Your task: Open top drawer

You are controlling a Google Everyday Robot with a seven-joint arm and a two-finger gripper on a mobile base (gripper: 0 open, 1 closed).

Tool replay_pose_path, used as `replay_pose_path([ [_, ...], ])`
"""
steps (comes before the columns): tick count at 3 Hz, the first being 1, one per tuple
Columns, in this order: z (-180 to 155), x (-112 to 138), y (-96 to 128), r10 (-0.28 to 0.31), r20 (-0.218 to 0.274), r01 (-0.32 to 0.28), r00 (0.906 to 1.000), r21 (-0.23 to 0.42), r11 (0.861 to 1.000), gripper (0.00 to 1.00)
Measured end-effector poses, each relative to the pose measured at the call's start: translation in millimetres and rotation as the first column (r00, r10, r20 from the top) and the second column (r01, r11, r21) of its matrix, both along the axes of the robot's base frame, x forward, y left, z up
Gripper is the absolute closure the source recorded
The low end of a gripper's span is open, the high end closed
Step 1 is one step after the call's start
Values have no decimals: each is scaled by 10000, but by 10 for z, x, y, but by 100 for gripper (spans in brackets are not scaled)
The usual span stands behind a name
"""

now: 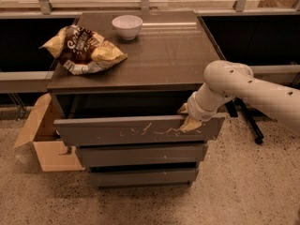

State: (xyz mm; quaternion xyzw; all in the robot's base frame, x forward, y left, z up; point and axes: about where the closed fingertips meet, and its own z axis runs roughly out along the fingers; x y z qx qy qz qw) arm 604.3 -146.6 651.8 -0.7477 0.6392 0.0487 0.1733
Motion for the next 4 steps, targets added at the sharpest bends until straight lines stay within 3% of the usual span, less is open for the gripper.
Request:
replay_pose_path([
  [1,109,-281,117,566,56,-568,9984,470,9973,97],
  [4,119,-293,117,567,55,-569,9984,471,9973,28],
])
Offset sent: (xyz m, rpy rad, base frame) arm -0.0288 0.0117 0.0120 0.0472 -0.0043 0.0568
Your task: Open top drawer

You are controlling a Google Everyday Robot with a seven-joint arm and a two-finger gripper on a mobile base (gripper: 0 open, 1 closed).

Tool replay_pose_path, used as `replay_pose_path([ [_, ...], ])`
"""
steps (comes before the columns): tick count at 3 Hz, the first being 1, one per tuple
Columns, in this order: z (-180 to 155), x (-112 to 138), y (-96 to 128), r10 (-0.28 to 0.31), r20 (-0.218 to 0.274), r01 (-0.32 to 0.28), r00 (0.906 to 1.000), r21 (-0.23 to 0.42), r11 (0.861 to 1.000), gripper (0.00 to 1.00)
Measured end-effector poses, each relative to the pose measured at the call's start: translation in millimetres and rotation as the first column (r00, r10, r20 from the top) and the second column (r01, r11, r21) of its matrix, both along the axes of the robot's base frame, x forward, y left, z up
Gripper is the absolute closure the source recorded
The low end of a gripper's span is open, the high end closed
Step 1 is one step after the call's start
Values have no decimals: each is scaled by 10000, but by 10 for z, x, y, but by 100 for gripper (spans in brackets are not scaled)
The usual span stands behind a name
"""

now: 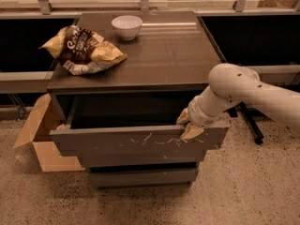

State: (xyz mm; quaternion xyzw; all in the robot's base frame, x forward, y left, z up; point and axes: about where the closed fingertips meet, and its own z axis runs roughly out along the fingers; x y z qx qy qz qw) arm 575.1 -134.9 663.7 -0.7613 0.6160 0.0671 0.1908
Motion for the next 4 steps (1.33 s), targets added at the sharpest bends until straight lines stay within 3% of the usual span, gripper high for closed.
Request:
replay_pose_path([
  [1,-1,0,0,1,-1,-1,10000,0,10000,5],
  [2,-1,0,0,1,-1,-1,10000,0,10000,0],
  [4,-117,-355,113,333,-955,-361,9949,-286,9989,0],
])
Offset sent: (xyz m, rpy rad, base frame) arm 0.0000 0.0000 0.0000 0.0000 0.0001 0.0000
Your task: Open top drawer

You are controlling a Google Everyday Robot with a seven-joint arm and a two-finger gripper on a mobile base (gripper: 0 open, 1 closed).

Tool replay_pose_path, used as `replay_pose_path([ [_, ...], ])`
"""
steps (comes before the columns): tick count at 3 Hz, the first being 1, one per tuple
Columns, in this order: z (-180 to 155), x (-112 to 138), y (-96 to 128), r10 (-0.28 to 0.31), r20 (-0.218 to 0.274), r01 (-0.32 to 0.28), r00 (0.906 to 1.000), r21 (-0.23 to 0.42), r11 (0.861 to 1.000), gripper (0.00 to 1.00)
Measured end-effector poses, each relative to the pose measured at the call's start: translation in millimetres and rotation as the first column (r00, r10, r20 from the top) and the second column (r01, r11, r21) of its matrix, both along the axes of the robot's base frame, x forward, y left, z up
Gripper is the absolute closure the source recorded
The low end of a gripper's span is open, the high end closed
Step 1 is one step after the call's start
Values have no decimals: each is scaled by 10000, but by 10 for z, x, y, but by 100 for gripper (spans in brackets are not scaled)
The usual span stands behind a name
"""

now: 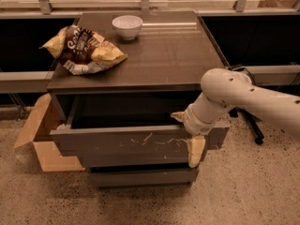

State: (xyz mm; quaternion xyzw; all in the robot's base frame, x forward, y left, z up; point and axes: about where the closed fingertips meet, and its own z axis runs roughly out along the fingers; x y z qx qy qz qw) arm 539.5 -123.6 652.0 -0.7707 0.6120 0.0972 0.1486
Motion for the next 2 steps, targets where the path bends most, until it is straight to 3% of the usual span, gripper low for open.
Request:
replay_pose_path([
  [1,-30,-287,16,-64,-468,62,9989,-33,10000,19],
  [2,39,-518,8,-150,-546,149,9984,-21,9999,42],
])
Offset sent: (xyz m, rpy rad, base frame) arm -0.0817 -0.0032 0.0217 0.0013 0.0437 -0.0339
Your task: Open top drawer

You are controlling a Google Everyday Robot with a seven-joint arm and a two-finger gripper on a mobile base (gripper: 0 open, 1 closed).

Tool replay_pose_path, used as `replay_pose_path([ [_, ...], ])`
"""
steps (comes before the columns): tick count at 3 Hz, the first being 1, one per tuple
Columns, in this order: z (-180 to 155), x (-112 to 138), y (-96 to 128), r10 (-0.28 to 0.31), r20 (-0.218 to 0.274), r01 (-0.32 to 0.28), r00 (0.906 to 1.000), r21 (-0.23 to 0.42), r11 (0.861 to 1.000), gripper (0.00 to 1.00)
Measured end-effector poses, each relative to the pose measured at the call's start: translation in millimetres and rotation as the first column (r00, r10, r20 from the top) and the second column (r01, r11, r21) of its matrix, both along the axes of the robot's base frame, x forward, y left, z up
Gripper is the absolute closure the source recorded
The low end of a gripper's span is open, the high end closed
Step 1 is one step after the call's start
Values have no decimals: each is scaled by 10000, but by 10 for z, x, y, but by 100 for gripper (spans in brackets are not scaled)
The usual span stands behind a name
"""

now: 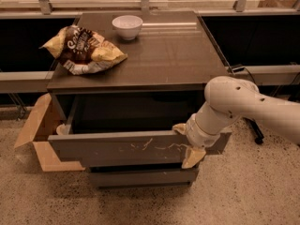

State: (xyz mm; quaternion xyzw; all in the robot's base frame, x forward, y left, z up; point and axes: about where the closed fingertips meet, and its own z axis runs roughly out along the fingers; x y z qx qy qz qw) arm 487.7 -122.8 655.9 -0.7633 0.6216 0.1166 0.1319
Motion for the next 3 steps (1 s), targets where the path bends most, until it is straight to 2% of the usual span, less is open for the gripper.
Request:
replay_pose_path([
  [1,53,-109,19,30,-114,-29,9999,64,10000,66],
  [2,126,-106,19,30,-114,-29,9999,64,10000,89],
  [3,151,-307,105,168,-233,-158,9996,408,9990,100],
])
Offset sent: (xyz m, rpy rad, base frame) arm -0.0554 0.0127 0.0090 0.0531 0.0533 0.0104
